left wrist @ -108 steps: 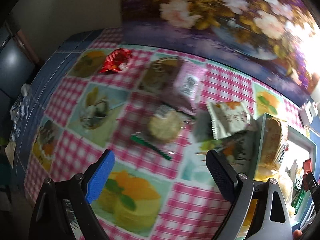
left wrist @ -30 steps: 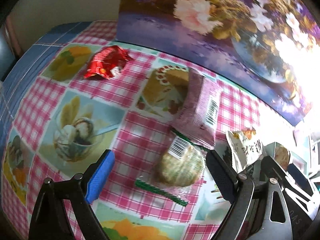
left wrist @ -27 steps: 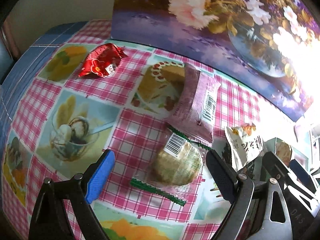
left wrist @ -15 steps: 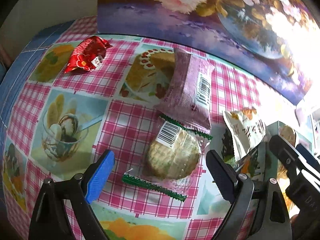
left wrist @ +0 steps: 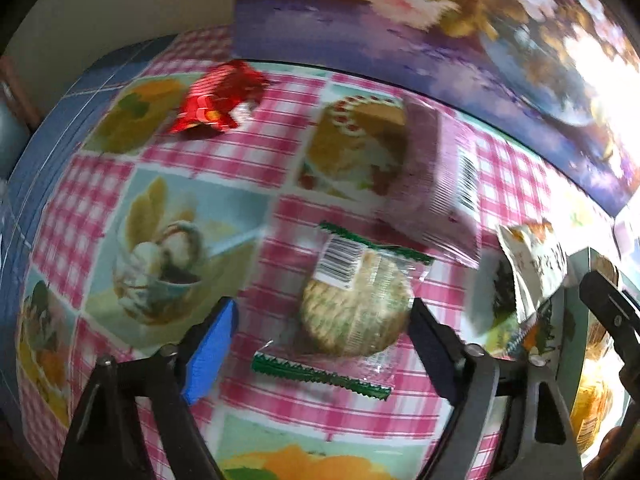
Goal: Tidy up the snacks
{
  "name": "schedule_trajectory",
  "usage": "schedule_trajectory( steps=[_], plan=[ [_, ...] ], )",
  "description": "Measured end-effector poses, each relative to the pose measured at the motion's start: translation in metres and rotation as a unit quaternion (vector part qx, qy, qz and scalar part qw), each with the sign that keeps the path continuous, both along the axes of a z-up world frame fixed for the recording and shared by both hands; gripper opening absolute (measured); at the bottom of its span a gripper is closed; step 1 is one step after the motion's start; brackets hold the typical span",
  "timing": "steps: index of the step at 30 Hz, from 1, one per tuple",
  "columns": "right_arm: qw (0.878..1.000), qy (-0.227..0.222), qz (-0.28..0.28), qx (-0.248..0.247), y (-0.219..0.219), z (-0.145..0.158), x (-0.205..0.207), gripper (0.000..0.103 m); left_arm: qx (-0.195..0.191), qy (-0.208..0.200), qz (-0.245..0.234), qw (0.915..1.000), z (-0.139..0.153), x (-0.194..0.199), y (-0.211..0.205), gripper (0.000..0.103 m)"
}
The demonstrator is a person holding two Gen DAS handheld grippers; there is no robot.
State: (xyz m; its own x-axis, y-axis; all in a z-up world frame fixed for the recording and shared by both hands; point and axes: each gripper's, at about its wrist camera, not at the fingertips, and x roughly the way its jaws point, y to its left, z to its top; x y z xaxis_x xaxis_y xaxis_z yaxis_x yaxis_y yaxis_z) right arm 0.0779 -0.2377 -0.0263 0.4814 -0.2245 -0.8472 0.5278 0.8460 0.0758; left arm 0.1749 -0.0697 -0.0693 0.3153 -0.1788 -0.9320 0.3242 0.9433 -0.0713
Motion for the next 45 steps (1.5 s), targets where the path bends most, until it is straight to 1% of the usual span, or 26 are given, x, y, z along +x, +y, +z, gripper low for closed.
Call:
schedule_trajectory(
  steps=[2, 4, 7, 12, 17, 20, 21, 24, 26, 31, 33, 39, 42, 45],
  plan=[
    [1.0, -0.004, 0.006, 0.004, 0.002, 0.001, 0.001, 0.103, -0.002, -0.002, 0.012, 0.9999, 0.002, 0.002, 0.008, 0.068],
    [1.0, -0.013, 0.009, 0.01, 0.003, 0.002, 0.003, 0.103, -0.009, -0.002, 0.021, 0.9997, 0.002, 0.004, 0.015, 0.064],
    [1.0, -0.022, 0.016, 0.012, 0.006, 0.006, 0.006, 0.103, -0.026, 0.0, 0.029, 0.9992, 0.003, 0.007, 0.028, 0.063],
    [0.998, -0.028, 0.025, 0.046, 0.002, 0.003, 0.016, 0.103, -0.041, 0.001, 0.046, 0.9981, 0.005, 0.014, 0.045, 0.063],
    [0.998, -0.009, 0.055, 0.019, 0.007, 0.0, 0.033, 0.1, -0.048, 0.0, 0.05, 0.9976, 0.003, 0.022, 0.055, 0.063],
    [0.997, 0.008, 0.071, 0.03, 0.006, -0.007, 0.044, 0.097, -0.046, -0.003, 0.047, 0.9978, 0.003, 0.021, 0.056, 0.063],
    [0.997, 0.015, 0.074, 0.029, 0.006, -0.01, 0.048, 0.097, -0.046, -0.004, 0.047, 0.9979, 0.005, 0.017, 0.054, 0.063],
    [0.996, 0.034, 0.085, 0.017, 0.009, -0.016, 0.059, 0.096, -0.043, -0.009, 0.042, 0.9981, 0.004, 0.016, 0.053, 0.063],
    [0.994, 0.044, 0.094, 0.018, 0.01, -0.021, 0.067, 0.096, -0.043, -0.011, 0.038, 0.9983, 0.003, 0.018, 0.052, 0.063],
    [0.993, 0.068, 0.1, 0.012, 0.006, -0.034, 0.082, 0.093, -0.048, -0.013, 0.029, 0.9983, 0.003, 0.016, 0.05, 0.063],
    [0.992, 0.075, 0.104, 0.01, 0.006, -0.038, 0.084, 0.09, -0.051, -0.012, 0.023, 0.9984, 0.003, 0.014, 0.049, 0.063],
    [0.991, 0.077, 0.109, 0.024, 0.009, -0.044, 0.082, 0.087, -0.065, -0.006, 0.02, 0.9976, 0.003, 0.014, 0.053, 0.064],
    [0.99, 0.08, 0.115, 0.026, 0.014, -0.047, 0.077, 0.086, -0.072, -0.002, 0.013, 0.9973, 0.003, 0.014, 0.052, 0.07],
    [0.988, 0.081, 0.125, 0.026, 0.022, -0.049, 0.075, 0.086, -0.073, -0.002, 0.006, 0.9973, 0.003, 0.013, 0.049, 0.071]
  ],
)
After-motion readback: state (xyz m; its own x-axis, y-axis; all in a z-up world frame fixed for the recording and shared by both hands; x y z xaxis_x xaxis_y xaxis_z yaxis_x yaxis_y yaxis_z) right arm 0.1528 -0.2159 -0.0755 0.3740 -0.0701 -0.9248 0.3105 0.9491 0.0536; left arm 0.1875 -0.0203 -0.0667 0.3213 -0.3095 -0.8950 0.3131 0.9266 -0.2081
